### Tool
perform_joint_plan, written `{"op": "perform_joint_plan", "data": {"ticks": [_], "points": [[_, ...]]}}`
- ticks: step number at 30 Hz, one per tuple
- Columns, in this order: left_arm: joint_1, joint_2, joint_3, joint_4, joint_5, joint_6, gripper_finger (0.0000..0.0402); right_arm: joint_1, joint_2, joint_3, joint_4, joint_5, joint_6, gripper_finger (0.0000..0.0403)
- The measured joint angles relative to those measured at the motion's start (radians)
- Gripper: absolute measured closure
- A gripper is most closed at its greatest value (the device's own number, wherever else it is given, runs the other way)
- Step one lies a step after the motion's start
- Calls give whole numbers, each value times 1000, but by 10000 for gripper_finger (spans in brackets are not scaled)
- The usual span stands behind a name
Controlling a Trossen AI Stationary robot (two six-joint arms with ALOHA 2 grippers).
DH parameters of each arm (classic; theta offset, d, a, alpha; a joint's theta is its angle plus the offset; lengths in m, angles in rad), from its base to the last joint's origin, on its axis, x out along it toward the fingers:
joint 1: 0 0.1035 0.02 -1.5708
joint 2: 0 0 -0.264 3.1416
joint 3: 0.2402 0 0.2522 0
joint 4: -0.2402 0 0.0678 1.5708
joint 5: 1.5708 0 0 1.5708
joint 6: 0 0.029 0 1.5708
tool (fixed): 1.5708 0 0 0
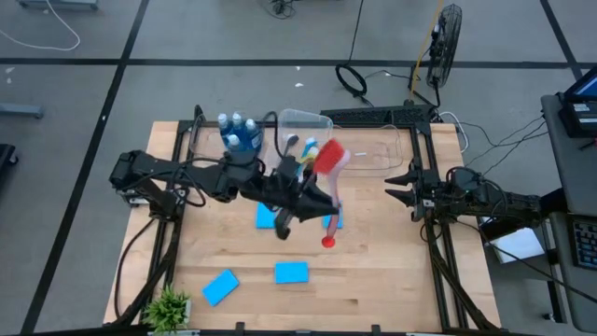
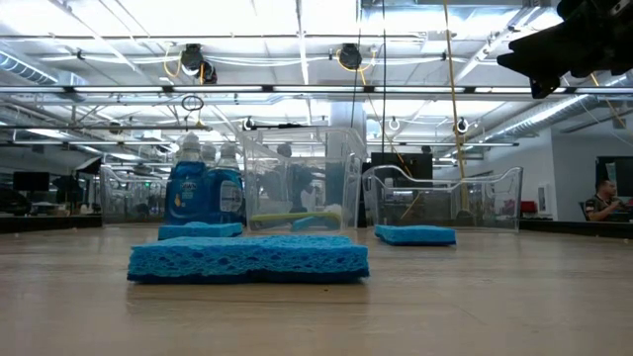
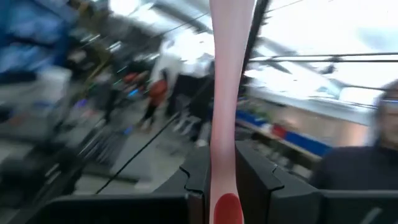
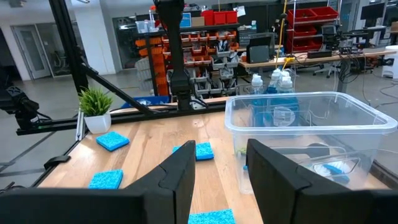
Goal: Pick & Place Kitchen Sink Supplies
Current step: Put the red dish brush into the transparent container
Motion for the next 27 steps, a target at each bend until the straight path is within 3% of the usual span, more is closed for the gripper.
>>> {"op": "perform_joint_plan", "data": {"ticks": [14, 21, 27], "points": [[62, 1, 0, -475, -549, -387, 351, 0, 0, 0, 0, 0, 2, 273], [148, 1, 0, -596, -656, -470, 351, 0, 0, 0, 0, 0, 2, 273], [279, 0, 0, -648, -661, -507, 351, 0, 0, 0, 0, 0, 2, 273]]}}
